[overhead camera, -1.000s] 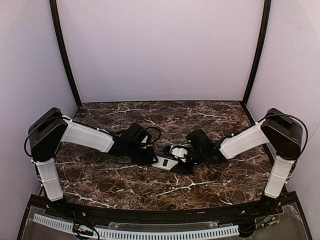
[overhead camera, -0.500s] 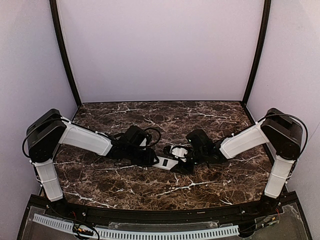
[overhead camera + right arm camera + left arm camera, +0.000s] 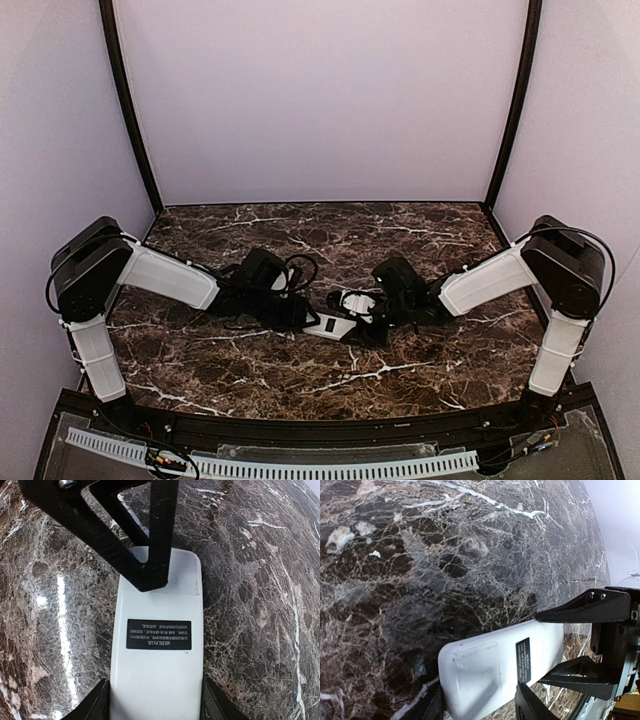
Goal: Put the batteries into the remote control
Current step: Press the battery cover on the remote control, then pick up the remote control from the center of the board.
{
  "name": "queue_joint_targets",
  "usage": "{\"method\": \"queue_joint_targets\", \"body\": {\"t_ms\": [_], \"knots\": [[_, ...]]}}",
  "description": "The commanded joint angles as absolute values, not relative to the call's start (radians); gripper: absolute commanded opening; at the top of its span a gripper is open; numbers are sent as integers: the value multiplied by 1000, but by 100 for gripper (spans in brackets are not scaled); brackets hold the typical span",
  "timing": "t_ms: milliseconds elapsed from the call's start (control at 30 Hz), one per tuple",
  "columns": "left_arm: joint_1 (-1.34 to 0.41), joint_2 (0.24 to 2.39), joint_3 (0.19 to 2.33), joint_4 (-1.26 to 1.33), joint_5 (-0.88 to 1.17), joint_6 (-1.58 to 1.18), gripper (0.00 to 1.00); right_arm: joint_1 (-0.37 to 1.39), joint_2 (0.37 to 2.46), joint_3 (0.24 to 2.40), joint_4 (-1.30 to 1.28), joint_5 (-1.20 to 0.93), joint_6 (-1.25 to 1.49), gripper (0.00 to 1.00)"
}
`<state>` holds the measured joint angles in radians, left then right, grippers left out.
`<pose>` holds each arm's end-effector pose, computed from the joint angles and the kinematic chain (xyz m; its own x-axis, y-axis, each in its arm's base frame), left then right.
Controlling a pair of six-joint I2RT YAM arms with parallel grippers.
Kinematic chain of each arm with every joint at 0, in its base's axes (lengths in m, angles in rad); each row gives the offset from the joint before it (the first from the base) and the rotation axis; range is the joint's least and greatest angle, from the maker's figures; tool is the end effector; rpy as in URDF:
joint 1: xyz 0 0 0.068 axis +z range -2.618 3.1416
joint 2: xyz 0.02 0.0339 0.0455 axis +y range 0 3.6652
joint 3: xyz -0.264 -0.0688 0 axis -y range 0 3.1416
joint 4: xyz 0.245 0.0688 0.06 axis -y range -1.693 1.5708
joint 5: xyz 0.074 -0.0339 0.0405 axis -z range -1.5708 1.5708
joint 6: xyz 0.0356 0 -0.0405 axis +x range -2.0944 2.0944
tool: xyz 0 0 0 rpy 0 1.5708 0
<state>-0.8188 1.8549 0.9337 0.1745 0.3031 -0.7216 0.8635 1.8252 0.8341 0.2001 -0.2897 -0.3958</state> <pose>0.2445 -0.2769 0.1348 -0.9076 0.0474 -0.4171 0.3291 0.6970 -0.6370 0.2177 0.2703 0.1200 -0.0951 -0.6799 -0.7271 -0.9707 0.2253 -0.0837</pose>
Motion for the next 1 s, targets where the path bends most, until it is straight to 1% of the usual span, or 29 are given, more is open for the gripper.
{"method": "queue_joint_targets", "body": {"t_ms": [0, 200, 367, 467, 567, 833, 967], "knots": [[-815, 1908, 882, 109, 344, -708, 51, 879, 1894, 842, 214, -315, -410, 0], [-735, 1833, 852, 79, 285, -664, 56, 879, 1880, 831, 201, -313, -406, 0], [-670, 1788, 867, -24, 197, -591, 60, 878, 1875, 833, 189, -317, -403, 0], [-652, 1762, 883, -99, 134, -534, 61, 878, 1864, 830, 185, -317, -402, 0], [-643, 1721, 872, -94, 123, -439, 62, 878, 1853, 831, 170, -331, -403, 0], [-644, 1448, 756, 49, 206, -128, 65, 872, 1786, 845, 120, -375, -393, 0], [-686, 1289, 632, 203, 183, 37, 68, 864, 1766, 909, 9, -428, -390, 0]]}}
